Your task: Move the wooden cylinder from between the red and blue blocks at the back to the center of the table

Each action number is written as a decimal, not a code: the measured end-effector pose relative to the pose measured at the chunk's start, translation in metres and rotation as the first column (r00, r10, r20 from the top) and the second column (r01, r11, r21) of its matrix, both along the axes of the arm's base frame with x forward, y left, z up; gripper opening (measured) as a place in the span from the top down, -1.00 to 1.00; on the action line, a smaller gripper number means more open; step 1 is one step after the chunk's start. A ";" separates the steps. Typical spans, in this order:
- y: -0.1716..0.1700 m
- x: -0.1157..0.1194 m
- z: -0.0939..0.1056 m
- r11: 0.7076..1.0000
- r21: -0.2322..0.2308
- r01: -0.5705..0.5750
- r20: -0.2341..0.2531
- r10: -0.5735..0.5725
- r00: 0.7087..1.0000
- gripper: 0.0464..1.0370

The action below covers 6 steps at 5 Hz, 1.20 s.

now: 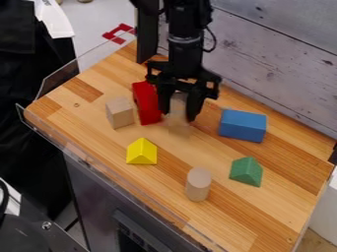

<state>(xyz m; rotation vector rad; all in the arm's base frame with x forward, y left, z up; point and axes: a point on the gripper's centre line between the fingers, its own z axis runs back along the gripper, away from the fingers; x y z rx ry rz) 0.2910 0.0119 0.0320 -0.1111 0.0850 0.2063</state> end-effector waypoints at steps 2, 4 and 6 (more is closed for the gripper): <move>-0.004 -0.018 -0.011 0.999 -0.032 -0.034 -0.044 0.032 0.998 -0.04; -0.004 -0.016 -0.027 0.999 -0.041 -0.021 -0.059 0.018 0.998 -0.04; 0.002 -0.008 -0.029 0.997 -0.055 -0.059 -0.038 0.057 0.998 -0.19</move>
